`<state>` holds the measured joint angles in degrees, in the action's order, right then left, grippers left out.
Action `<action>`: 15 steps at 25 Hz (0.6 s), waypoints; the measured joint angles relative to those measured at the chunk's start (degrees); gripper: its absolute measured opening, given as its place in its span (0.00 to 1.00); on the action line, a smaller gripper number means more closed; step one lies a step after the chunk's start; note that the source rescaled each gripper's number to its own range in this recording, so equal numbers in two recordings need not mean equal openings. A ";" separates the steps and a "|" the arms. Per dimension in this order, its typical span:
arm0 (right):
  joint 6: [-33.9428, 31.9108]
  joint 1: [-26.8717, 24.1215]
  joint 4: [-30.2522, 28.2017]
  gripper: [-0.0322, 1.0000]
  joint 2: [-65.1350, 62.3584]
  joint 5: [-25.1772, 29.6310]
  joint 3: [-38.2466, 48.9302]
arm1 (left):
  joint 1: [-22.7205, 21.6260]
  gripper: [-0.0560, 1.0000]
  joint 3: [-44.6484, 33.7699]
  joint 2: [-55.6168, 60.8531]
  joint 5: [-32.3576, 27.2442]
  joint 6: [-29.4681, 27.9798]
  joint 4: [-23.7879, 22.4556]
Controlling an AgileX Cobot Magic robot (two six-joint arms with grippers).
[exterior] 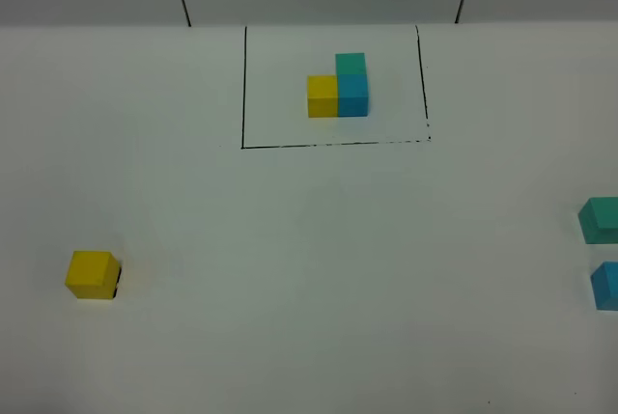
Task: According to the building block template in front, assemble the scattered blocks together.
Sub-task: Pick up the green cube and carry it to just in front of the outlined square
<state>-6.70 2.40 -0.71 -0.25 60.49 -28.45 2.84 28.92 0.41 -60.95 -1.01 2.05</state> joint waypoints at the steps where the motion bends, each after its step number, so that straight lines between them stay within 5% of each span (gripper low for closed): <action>1: 0.00 0.00 0.00 0.72 0.00 0.00 0.00 | 0.00 0.94 0.00 0.00 0.00 0.00 0.00; 15: 0.00 0.00 0.00 0.72 0.00 0.00 0.00 | 0.00 0.91 0.00 0.00 0.00 0.00 0.00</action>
<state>-6.70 2.40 -0.71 -0.25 60.49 -28.45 2.84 28.92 0.41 -60.95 -1.01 2.05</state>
